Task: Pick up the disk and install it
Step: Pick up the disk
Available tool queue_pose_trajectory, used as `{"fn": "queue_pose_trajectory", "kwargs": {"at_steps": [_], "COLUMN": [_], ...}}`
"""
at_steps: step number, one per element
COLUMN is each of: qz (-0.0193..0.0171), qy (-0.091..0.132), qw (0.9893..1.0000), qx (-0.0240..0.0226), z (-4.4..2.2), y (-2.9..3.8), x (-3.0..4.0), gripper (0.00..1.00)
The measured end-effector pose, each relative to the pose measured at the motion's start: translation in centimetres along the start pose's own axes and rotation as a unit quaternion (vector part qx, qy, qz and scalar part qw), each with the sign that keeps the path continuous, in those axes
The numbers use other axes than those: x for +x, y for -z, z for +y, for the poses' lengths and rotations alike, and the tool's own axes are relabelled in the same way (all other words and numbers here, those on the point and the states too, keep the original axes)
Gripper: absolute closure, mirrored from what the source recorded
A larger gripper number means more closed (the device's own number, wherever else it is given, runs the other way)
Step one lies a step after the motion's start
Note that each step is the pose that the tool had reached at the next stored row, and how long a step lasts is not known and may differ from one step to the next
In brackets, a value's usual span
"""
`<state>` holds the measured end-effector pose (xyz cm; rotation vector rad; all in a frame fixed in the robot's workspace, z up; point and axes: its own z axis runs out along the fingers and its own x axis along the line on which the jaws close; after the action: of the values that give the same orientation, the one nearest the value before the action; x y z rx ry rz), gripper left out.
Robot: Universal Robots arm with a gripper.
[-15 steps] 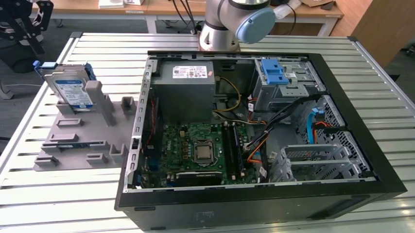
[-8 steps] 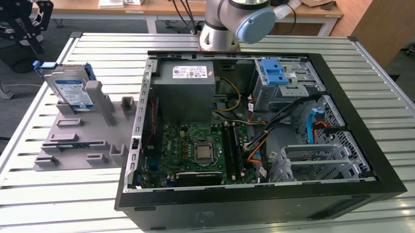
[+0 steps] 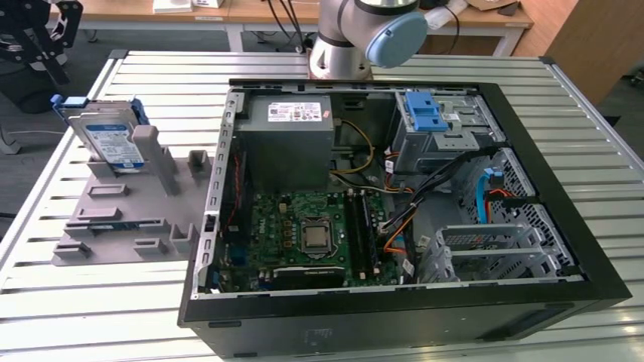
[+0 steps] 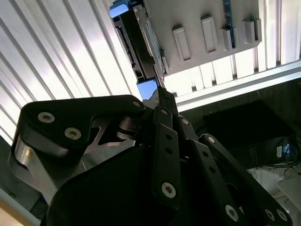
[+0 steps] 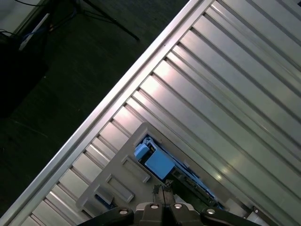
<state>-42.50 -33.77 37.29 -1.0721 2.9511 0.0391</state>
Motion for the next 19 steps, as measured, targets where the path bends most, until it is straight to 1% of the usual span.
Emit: {"fn": "queue_pose_trajectory", "kwargs": {"at_steps": [7,13,16,19], "qz": [0.0003,0.0005,0.001,0.0016], "qy": [0.01,0.023,0.042,0.069], "qw": [1.0,0.9997,0.9991,0.9976], "qx": [-0.0001,-0.0002,-0.0004,-0.0007], "z": [0.0,0.0,0.0,0.0], "y": [0.0,0.0,0.0,-0.03], "x": [0.0,0.0,0.0,0.0], "gripper": [0.89,0.89,0.89,0.89]}}
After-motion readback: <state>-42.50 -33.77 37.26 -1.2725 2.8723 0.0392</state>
